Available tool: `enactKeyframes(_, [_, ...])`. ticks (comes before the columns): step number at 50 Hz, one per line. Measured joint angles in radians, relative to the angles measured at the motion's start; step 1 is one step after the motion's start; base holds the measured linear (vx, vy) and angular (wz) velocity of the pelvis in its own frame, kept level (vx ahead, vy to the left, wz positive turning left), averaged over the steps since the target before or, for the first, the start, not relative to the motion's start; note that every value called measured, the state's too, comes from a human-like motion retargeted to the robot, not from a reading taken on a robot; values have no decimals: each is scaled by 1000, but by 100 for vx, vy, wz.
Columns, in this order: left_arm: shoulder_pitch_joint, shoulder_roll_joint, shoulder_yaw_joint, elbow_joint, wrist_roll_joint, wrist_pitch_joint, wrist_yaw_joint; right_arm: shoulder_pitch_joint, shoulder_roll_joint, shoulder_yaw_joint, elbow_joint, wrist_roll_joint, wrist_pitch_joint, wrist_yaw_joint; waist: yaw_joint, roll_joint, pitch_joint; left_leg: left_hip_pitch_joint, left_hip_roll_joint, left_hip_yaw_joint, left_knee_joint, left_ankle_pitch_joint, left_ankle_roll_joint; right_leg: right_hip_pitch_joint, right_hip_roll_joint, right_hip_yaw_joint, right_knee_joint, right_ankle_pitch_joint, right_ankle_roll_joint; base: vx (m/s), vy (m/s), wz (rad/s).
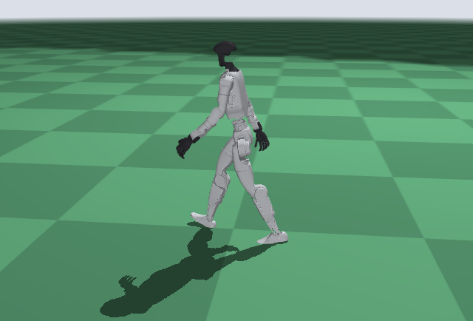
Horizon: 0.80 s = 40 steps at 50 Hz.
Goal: Walk run
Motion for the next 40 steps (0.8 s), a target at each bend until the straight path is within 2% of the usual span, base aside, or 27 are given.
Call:
enactKeyframes(3, [63, -39, 17, 9, -4, -61, 57, -22, -8, -3, -3, 64, -1, -17, -4, 4, -26, 42, -11, -18, 50, 75, -69, 3, -34, -70, 138, 47, -72, 128, -17, 11])
enactKeyframes(5, [139, -70, 58, 42, 42, -39, 50, -40, -4, 23, -15, 70, -29, -50, -18, -5, -32, 76, -41, -23, 104, 221, -117, 24, -32, 11, 202, 113, -78, 165, -27, 13])
enactKeyframes(7, [219, -111, 99, 103, 139, 25, 5, -67, 6, 38, -33, 47, -74, -60, -44, -2, -20, 64, -4, 50, 251, 466, -109, 63, -55, 74, 281, 75, -82, 110, -6, 56])
enactKeyframes(8, [254, -132, 114, 145, 191, 67, -15, -79, 11, 49, -48, 33, -96, -66, -44, -24, -20, 44, 10, 119, 354, 560, -91, 110, -74, 110, 277, 42, -72, 102, -6, 27])
enactKeyframes(10, [312, -142, 138, 254, 286, 151, -51, -101, 18, 98, -84, 20, -145, -69, -15, -75, -13, 3, 14, 240, 551, 671, -55, 223, -105, 117, 234, 0, -67, 120, -16, -12])
enactKeyframes(12, [348, -136, 152, 388, 354, 231, -48, -135, 16, 152, -111, 5, -193, -62, 10, -107, -4, -82, 54, 281, 698, 555, -24, 320, -163, 6, 210, -31, -54, 87, -12, -9])
enactKeyframes(13, [368, -137, 153, 444, 366, 262, -34, -159, 10, 172, -123, -17, -208, -64, 46, -122, 5, -121, 68, 317, 726, 501, -13, 355, -153, 21, 187, -35, -52, 83, -5, -50])
enactKeyframes(15, [405, -145, 174, 545, 392, 293, -9, -211, -2, 192, -151, -87, -216, -86, 116, -122, 29, -229, 101, 338, 753, 395, -40, 432, -105, 50, 121, -31, -44, 111, -4, -68])
enactKeyframes(17, [454, -151, 212, 611, 401, 300, -17, -260, -14, 219, -190, -162, -216, -129, 163, -109, 36, -337, 135, 371, 705, 299, -40, 515, -79, -20, 50, -35, -33, 82, -2, -48])
enactKeyframes(20, [535, -153, 272, 666, 376, 339, -51, -314, -38, 273, -264, -245, -236, -194, 207, -77, 34, -472, 173, 427, 541, 218, 13, 622, -13, -55, -30, -58, -12, 99, 1, -23])
enactKeyframes(24, [602, -161, 325, 696, 297, 362, -36, -349, -73, 293, -384, -339, -260, -233, 267, -16, 40, -669, 141, 296, 277, 208, 34, 761, 80, -61, -107, -100, 35, 88, 8, -18])
enactKeyframes(26, [615, -164, 348, 696, 274, 371, -23, -353, -76, 289, -427, -370, -272, -242, 294, -17, 32, -741, 110, 202, 157, 224, 30, 806, 86, -64, -116, -122, 71, 97, 11, -21])
enactKeyframes(28, [617, -163, 362, 696, 265, 379, -21, -347, -67, 280, -444, -382, -281, -255, 322, -27, 22, -767, 92, 174, 94, 224, 39, 844, 81, -30, -105, -130, 120, 110, 11, -35])
enactKeyframes(29, [611, -160, 363, 696, 264, 381, -23, -339, -56, 274, -443, -379, -284, -263, 330, -30, 17, -767, 85, 164, 111, 224, 65, 867, 80, -17, -94, -121, 149, 110, 10, -35])
enactKeyframes(30, [603, -156, 362, 696, 265, 383, -27, -329, -42, 269, -439, -371, -287, -270, 336, -31, 12, -764, 80, 147, 147, 227, 102, 892, 80, -8, -82, -106, 179, 129, 14, -48])
enactKeyframes(31, [597, -156, 356, 690, 272, 383, -27, -306, -32, 264, -427, -354, -293, -263, 356, -33, 3, -742, 87, 207, 175, 236, 122, 914, 76, 14, -59, -74, 213, 137, 17, -65])
enactKeyframes(32, [591, -155, 347, 682, 279, 383, -28, -281, -21, 256, -413, -339, -301, -251, 375, -33, -5, -724, 96, 222, 204, 254, 128, 933, 75, 35, -31, -27, 241, 141, 20, -79])
enactKeyframes(33, [583, -156, 334, 667, 289, 382, -27, -251, -12, 243, -392, -328, -311, -229, 394, -31, -12, -711, 110, 146, 232, 293, 103, 947, 78, 56, 5, 48, 259, 144, 17, -78])
enactKeyframes(35, [552, -170, 323, 627, 298, 374, -24, -207, 13, 243, -333, -316, -317, -191, 408, -30, -12, -680, 130, 91, 311, 272, 106, 925, 54, 82, 148, 267, 226, 137, 9, -69])
enactKeyframes(37, [518, -181, 314, 562, 310, 355, -46, -182, 28, 243, -245, -307, -304, -197, 361, 4, -19, -587, 145, 66, 305, 205, 122, 845, 84, 102, 373, 446, 225, 100, 3, -3])
enactKeyframes(38, [501, -182, 305, 526, 311, 341, -69, -178, 26, 249, -194, -295, -296, -203, 343, 15, -20, -535, 165, 107, 292, 179, 127, 798, 73, 75, 497, 469, 208, 92, 4, -13])
enactKeyframes(40, [444, -170, 278, 458, 276, 309, -105, -183, 15, 272, -115, -267, -271, -189, 323, 17, -10, -442, 182, 190, 249, 146, 126, 662, 16, 64, 725, 363, 165, 94, 4, -46])
